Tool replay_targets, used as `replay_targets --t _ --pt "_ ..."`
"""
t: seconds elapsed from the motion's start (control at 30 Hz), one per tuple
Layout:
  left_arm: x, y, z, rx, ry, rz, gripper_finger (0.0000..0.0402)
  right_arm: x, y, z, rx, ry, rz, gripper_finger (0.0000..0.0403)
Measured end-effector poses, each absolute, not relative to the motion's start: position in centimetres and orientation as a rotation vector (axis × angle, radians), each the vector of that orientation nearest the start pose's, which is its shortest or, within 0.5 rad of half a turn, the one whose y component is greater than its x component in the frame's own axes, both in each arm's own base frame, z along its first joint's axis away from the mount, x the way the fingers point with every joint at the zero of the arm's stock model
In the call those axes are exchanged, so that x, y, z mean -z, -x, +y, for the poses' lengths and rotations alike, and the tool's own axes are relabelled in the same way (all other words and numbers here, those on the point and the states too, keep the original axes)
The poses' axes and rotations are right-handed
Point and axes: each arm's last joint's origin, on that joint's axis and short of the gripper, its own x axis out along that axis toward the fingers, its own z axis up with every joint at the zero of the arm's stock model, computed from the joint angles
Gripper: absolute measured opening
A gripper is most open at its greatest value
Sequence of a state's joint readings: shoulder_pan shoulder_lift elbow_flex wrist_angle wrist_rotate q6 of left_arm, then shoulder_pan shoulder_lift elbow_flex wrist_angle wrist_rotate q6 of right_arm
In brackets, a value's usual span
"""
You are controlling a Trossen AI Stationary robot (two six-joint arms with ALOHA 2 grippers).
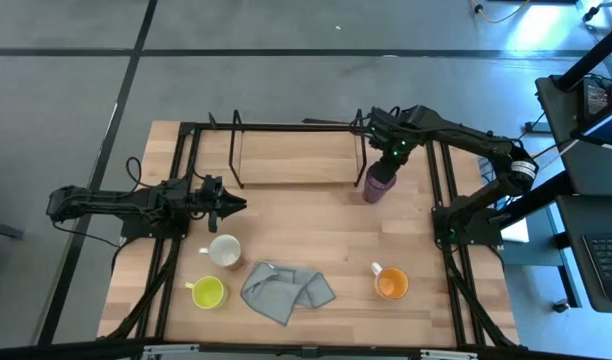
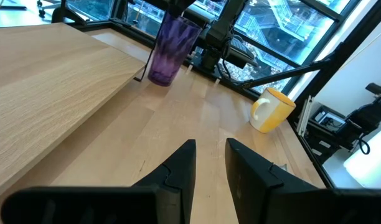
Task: Stack small to large cups/mugs on shelf
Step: Put the violet cup on the shelf
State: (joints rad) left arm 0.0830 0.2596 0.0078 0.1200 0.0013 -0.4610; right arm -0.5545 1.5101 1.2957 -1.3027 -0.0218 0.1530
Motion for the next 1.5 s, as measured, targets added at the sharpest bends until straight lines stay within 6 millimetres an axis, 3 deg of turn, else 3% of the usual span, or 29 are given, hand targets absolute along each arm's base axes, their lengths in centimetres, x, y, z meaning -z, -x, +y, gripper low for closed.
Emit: replay_targets --t 0.23,0.5,0.73,0.97,1.1,1.23,1.33,1.5 --pt "-15.6 -11.3 0.9 -0.11 0.466 0.111 0.008 -28.2 -21.9 -13.4 0.507 -0.588 1.474 0.001" --pt "-15.6 -11.3 0.9 -0.11 0.466 0.111 0.008 -33.3 -22.3 -11.2 0.429 -0.595 1.477 0.001" --pt "-15.6 -11.3 0.9 -0.11 0.466 0.111 0.008 -37.3 -24.0 -8.2 0.387 -0.621 1.333 0.0013" --pt "-15.6 -11.3 0.9 -0.11 0.466 0.11 0.008 -38.4 -27.6 -6.7 0.372 -0.527 1.307 0.0014" --pt "-15.6 -11.3 0.9 -0.11 0.466 0.111 0.008 -38.0 -30.9 -7.6 0.341 -0.456 1.314 0.0015" --pt "-15.6 -11.3 0.9 -0.11 0.466 0.111 0.008 -37.7 -33.1 -10.1 0.318 -0.413 1.295 0.0015" --pt "-15.6 -11.3 0.9 -0.11 0.466 0.111 0.008 -37.5 -33.9 -12.6 0.337 -0.405 1.278 0.0015" --pt "-15.6 -11.3 0.9 -0.11 0.466 0.111 0.008 -36.8 -33.5 -17.0 0.386 -0.418 1.272 0.0015"
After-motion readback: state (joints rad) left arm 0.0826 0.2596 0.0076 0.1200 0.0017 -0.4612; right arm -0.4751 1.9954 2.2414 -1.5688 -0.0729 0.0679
